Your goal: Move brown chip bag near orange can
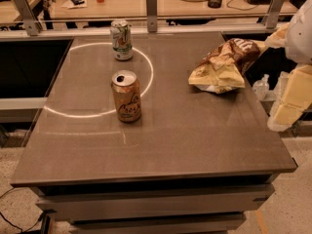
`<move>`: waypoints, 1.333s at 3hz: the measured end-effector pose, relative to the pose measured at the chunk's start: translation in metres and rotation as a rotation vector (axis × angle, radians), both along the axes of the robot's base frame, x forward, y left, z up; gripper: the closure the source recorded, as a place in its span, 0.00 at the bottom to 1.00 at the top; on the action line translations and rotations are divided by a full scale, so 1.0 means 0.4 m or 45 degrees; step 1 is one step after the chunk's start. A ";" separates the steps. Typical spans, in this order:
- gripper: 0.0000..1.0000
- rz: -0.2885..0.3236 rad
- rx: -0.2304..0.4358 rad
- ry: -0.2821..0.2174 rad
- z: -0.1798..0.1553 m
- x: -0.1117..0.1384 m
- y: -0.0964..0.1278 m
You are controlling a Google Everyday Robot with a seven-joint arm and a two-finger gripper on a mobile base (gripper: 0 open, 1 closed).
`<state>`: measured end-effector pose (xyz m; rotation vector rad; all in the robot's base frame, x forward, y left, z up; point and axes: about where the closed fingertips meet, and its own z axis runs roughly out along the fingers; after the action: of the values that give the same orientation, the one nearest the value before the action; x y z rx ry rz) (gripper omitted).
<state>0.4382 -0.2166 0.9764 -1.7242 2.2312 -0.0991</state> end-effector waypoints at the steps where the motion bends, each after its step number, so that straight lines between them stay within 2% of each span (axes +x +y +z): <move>1: 0.00 0.000 0.000 0.000 0.000 0.000 0.000; 2: 0.00 -0.019 0.020 -0.018 0.006 0.011 0.000; 3: 0.00 -0.041 0.056 -0.110 0.008 0.049 -0.021; 4: 0.00 -0.129 0.127 -0.270 0.007 0.117 -0.073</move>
Offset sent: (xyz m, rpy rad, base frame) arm 0.0096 -0.0010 0.0002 0.0335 -0.0081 -0.0316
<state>0.4851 -0.2459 0.9793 -1.4762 2.1297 -0.1819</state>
